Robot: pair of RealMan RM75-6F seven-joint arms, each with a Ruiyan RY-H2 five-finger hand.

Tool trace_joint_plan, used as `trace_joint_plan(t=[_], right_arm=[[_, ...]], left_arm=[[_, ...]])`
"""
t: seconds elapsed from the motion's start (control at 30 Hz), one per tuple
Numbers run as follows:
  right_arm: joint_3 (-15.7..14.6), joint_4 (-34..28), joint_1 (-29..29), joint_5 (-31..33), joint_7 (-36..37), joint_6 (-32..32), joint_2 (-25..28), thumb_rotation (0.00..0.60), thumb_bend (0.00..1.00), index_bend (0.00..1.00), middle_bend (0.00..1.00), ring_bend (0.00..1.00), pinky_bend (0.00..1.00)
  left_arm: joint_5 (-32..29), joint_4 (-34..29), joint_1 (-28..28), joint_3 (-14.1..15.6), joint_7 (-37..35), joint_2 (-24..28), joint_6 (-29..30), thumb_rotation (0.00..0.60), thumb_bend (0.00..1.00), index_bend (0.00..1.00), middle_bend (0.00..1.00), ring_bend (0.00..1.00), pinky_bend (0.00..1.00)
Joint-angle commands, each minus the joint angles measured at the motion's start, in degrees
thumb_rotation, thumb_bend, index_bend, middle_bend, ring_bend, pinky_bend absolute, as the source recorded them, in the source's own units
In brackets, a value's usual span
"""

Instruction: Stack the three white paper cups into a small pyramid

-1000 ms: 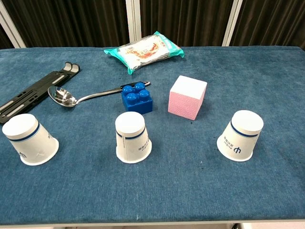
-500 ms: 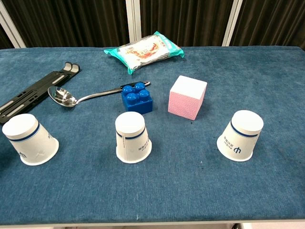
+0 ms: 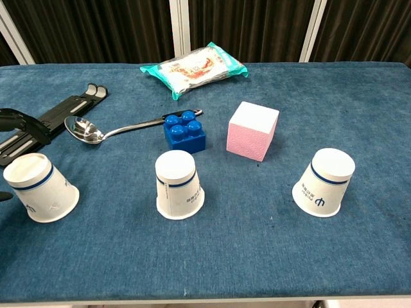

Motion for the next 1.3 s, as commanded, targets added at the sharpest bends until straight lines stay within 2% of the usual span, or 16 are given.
trace_joint_plan(t=[0.03,0.27,0.53,0.9,1.3], right_arm=[[0.1,0.1,0.1,0.1,0.0,-0.1,-0.1,0.6,0.26,0.0,0.03,0.0,0.0],[0.2,0.0,0.3,0.4,-0.1,-0.6,-0.2,0.6,0.26,0.0,0.03,0.0,0.0],[0.2,0.0,0.5,0.6,-0.4,-1.1,-0.3,0.6,0.26,0.0,0.03,0.0,0.0],[0.0,0.2,0.0,0.5,-0.1,-0.3,-0.2,0.6,0.26,0.0,0.03,0.0,0.0],[-0.1,1.7,-0.8,1.0,1.6,0.4,-0.4,0.6,0.26,0.0,0.03,0.0,0.0]], left_arm=[[-0.8,-0.1,-0.2,0.1,0.3,0.0,-0.4,0.6,0.24,0.25,0.12,0.06,0.0],[-1.8,1.4,-1.1,0.1,-0.9,-1.1,-1.6,0.6,0.28,0.27,0.12,0.06,0.0],[-2.9,2.1,-1.4,0.3,-0.5,-1.2,-1.8,0.6,0.37,0.41,0.14,0.06,0.0],[-2.0,0.0,-3.4,-0.6,-0.7,-1.9,-2.4,0.6,0.36,0.42,0.14,0.06,0.0],[-4.9,-2.0,-7.4,-2.8,3.5,-4.7,-5.6,0.6,0.36,0.42,0.14,0.06,0.0]])
